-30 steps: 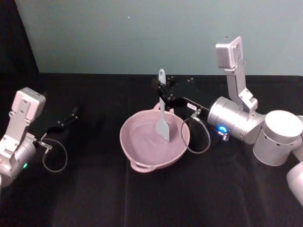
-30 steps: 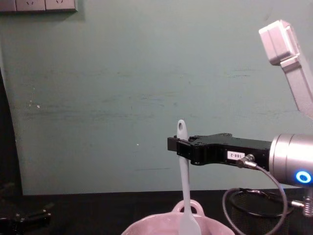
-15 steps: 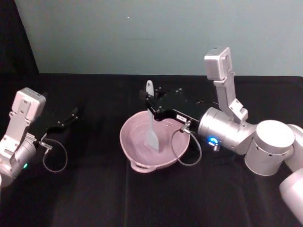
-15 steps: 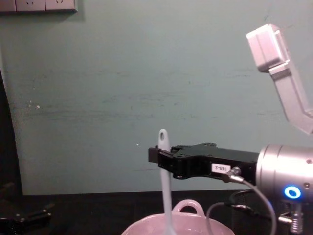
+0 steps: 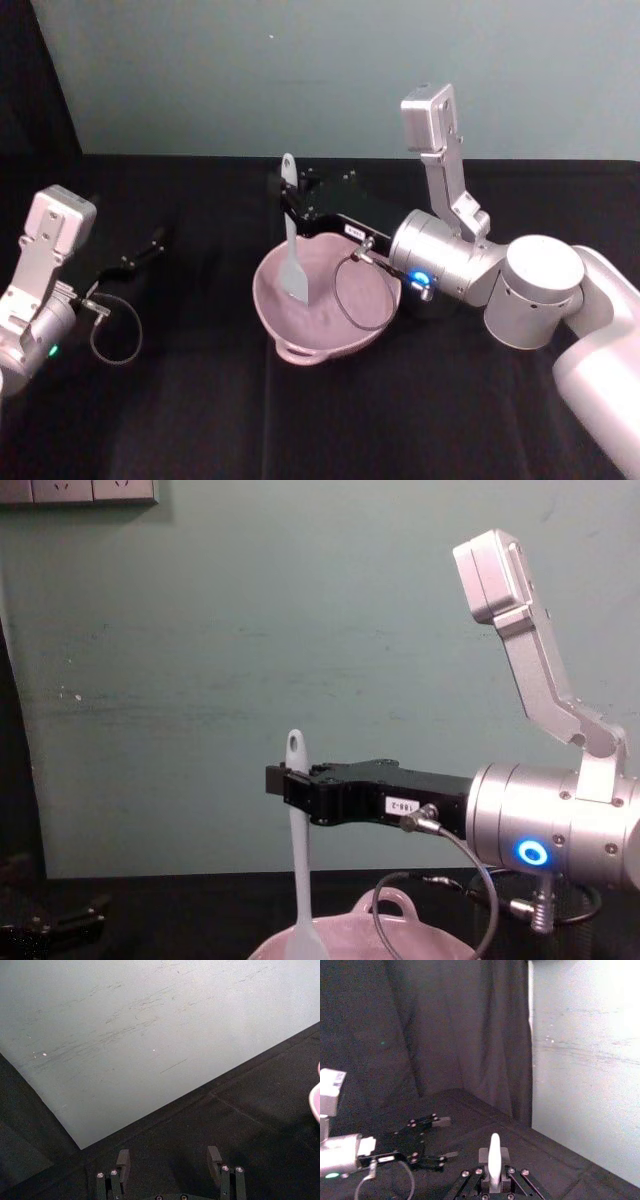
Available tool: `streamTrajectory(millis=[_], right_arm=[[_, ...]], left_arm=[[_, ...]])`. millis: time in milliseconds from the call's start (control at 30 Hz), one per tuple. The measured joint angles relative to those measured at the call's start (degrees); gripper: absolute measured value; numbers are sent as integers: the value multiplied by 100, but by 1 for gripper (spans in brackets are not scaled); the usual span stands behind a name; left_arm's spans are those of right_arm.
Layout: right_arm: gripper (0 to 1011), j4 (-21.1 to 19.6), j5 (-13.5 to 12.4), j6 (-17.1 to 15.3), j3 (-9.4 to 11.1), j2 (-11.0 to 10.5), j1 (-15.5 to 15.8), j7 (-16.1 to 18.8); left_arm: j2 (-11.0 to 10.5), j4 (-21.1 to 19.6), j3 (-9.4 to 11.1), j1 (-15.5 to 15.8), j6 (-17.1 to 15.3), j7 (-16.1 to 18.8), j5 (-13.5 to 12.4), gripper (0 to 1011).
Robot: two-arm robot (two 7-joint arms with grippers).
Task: Use the one hand to pick up the spoon and stir the clear water in the bowl.
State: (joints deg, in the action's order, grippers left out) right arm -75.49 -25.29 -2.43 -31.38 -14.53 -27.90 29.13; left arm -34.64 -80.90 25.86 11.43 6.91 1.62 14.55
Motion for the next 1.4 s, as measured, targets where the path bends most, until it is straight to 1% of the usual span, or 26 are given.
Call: streamTrajectory(millis=[233, 400, 467, 667, 767, 833, 967, 1100, 1267, 1400], right_arm=[[117, 338, -3, 44, 109, 44, -186, -15], [116, 370, 0, 26, 181, -17, -215, -38], [117, 338, 2, 11, 206, -52, -200, -61], [116, 86, 2, -47, 308, -213, -22, -128], [116, -151, -1, -93, 359, -329, 141, -169], [116, -250, -1, -117, 367, -370, 209, -190], [117, -494, 8, -171, 350, -458, 351, -201], [117, -601, 32, -193, 286, -467, 408, -196], [116, -625, 48, -199, 180, -405, 415, -143], [116, -557, 66, -189, 85, -313, 367, -93]], left_arm=[[0, 0, 0, 0, 0, 0, 0, 1011], [0, 0, 0, 0, 0, 0, 0, 1011], [0, 0, 0, 0, 0, 0, 0, 1011], [0, 0, 0, 0, 0, 0, 0, 1011], [0, 0, 0, 0, 0, 0, 0, 1011], [0, 0, 0, 0, 0, 0, 0, 1011], [0, 0, 0, 0, 0, 0, 0, 1011], [0, 0, 0, 0, 0, 0, 0, 1011], [0, 0, 0, 0, 0, 0, 0, 1011], [0, 0, 0, 0, 0, 0, 0, 1011]])
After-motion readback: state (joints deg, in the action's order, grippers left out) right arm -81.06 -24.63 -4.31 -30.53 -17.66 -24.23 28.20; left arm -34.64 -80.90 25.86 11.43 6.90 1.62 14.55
